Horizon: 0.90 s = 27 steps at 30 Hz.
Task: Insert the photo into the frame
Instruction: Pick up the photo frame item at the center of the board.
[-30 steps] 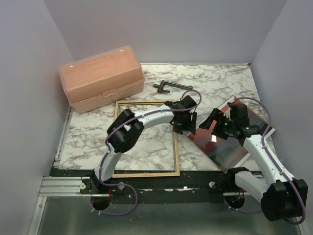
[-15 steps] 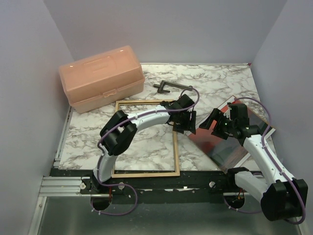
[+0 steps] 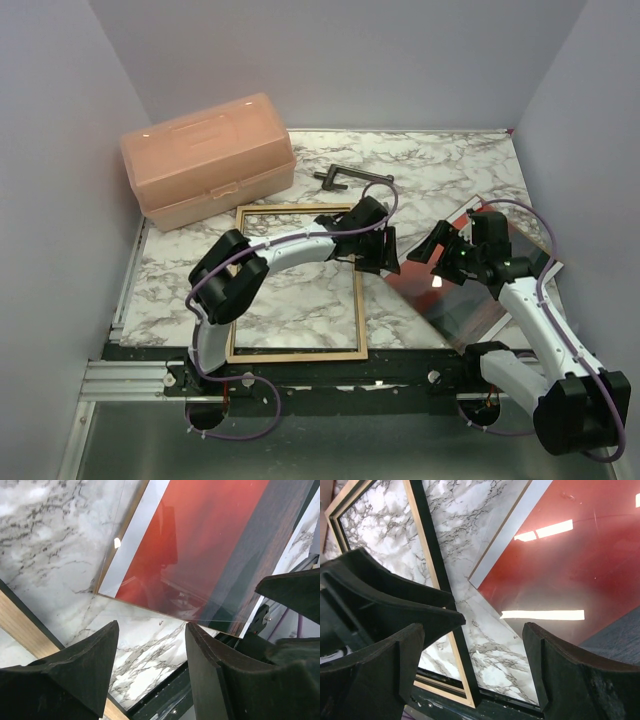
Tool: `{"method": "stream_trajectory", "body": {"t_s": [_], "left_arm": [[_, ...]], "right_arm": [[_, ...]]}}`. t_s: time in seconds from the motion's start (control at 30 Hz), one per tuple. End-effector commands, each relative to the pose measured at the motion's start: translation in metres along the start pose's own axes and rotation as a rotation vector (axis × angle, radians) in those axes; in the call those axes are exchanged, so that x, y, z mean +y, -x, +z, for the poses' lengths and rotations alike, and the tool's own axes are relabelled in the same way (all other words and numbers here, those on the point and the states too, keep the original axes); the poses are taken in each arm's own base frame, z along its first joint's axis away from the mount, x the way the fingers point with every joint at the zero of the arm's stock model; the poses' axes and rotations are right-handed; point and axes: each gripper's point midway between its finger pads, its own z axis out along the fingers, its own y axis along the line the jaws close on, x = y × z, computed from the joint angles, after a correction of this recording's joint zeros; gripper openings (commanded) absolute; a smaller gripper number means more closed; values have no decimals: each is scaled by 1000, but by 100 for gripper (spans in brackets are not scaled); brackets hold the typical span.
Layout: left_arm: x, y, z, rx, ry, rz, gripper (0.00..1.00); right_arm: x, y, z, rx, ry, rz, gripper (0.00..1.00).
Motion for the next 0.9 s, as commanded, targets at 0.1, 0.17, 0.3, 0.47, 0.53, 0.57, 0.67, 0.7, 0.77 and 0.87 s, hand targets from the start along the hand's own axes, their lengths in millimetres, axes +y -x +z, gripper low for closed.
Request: {"method": "stream_trajectory", "body": {"t_s": [0.1,0.17,0.3,0.47,0.53,0.57,0.67,0.7,0.77,0.87], "left_arm": [[-12,11,-9,-64,-136,-56,58],[1,12,-5,-61,-56,-48,61],[27,12,7,-34,90,-45,63],[42,5,26,18,150,-42,64],[43,3,32,34,148,-43,64],[45,1,34,41,155,-46,64],[48,0,38,54,173,-49,64],[50,-1,40,61,181,-48,64],[50,-3,42,73,185,-46,64],[44,-8,45,94,137,-50,63]], "right_arm": [[15,8,-11,-23,45,16,88],[15,9,-13,-29,39,13,88],[13,9,-13,-32,31,6,88],[9,6,-10,-20,22,7,88],[9,6,-10,-21,19,4,88],[9,7,-10,-23,19,4,88],[9,7,-10,-21,19,1,88],[9,7,-10,-21,17,1,88],[9,7,-9,-20,17,1,88],[9,8,-10,-21,18,-1,88]]}}
